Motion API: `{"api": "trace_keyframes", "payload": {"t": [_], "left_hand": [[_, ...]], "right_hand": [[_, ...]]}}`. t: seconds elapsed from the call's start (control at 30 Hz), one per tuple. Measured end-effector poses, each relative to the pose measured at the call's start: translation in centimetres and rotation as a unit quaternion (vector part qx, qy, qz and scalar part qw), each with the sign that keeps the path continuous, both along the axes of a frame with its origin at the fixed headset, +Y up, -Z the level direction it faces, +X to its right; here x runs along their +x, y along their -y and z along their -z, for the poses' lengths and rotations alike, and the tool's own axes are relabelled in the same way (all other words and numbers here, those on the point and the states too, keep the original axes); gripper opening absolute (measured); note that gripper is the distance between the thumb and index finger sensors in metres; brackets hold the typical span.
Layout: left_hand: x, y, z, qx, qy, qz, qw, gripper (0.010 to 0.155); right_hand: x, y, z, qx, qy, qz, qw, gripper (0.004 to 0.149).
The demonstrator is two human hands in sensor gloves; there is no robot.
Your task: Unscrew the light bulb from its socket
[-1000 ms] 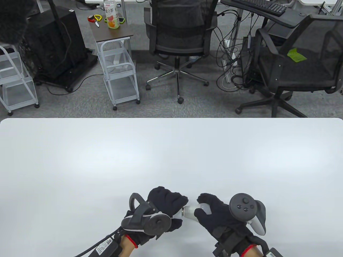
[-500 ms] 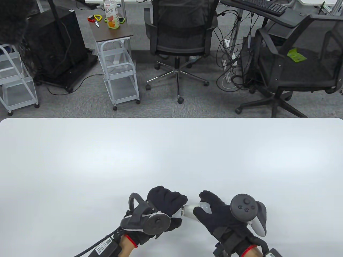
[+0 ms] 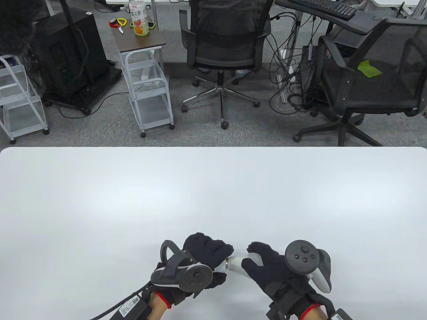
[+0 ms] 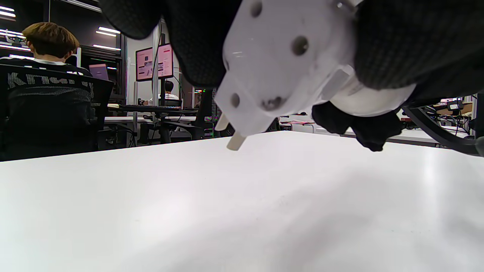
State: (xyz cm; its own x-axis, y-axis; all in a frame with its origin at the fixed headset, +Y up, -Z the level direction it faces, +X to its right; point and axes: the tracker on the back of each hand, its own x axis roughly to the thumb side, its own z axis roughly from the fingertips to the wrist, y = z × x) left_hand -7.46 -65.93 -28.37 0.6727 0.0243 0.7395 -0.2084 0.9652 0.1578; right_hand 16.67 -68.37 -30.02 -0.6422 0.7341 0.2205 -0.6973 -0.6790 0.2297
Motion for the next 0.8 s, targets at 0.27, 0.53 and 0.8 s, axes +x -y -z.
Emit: {"api": "trace_keyframes", "payload": {"t": [0.27, 0.53, 0.8], "left_hand": [[-0.1, 0.0, 0.0, 0.002, -0.003, 0.010, 1.000, 0.076], [0.0, -0.2, -0.2, 0.015, 0.000, 0.005, 1.000, 0.076], [0.0, -0.2, -0.2, 0.010, 0.001, 0.006, 1.000, 0.076]], "right_hand": [[-0.5, 0.0, -0.1, 0.001, -0.019, -0.015, 1.000, 0.079], [0.6, 0.5, 0.2, -0.021, 0.010, -0.005, 1.000, 0.093], [0.4, 0.4, 0.3, -0.032, 0.009, -0.016, 0.999, 0.084]]}}
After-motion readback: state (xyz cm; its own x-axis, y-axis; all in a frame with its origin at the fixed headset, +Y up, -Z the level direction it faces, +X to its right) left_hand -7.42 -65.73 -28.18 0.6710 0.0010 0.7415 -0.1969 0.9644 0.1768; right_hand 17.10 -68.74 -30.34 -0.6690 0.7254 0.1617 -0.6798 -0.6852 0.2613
